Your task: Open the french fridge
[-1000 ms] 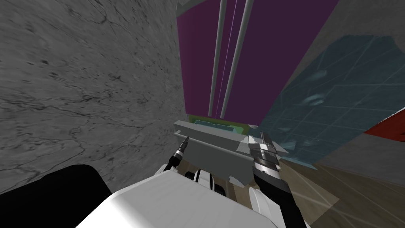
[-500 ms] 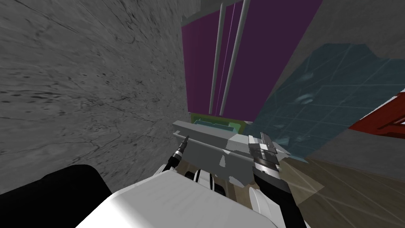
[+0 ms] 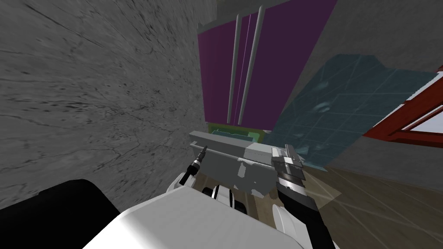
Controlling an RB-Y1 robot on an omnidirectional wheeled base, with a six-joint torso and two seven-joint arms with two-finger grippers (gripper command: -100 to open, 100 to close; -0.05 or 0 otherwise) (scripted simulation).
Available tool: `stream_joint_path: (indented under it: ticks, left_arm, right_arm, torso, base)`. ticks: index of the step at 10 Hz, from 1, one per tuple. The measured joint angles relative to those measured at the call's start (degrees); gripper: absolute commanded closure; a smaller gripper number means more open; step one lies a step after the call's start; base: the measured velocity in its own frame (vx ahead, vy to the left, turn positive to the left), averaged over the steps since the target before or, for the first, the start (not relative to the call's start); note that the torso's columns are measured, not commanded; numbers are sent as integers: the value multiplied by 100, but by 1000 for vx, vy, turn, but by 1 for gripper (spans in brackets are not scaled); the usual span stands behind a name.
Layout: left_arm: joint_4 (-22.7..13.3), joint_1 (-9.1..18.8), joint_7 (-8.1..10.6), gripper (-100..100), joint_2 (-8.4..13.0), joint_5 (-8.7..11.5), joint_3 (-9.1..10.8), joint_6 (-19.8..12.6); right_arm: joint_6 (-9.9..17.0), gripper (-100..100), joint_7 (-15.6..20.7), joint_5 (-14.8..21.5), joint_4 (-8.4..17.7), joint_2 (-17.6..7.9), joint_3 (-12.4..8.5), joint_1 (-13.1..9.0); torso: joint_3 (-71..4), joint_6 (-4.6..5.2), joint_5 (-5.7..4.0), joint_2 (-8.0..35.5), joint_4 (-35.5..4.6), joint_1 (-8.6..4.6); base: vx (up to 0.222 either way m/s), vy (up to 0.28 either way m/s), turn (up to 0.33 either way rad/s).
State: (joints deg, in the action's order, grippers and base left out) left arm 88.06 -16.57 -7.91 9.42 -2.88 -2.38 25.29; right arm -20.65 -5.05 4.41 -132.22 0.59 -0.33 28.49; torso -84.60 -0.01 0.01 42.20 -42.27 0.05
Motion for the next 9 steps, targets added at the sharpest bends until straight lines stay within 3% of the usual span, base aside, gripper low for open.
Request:
stream_joint_path:
  ticks: [9]
  left_arm:
    - [-1530, 1548, 85, -100, 285, 74, 505, -62]
  right_arm:
    - [0, 0, 0, 0, 0, 0, 0, -1]
  torso:
    - [9, 0, -2, 16, -4, -5]
  base:
    - [-90, -11, -40]
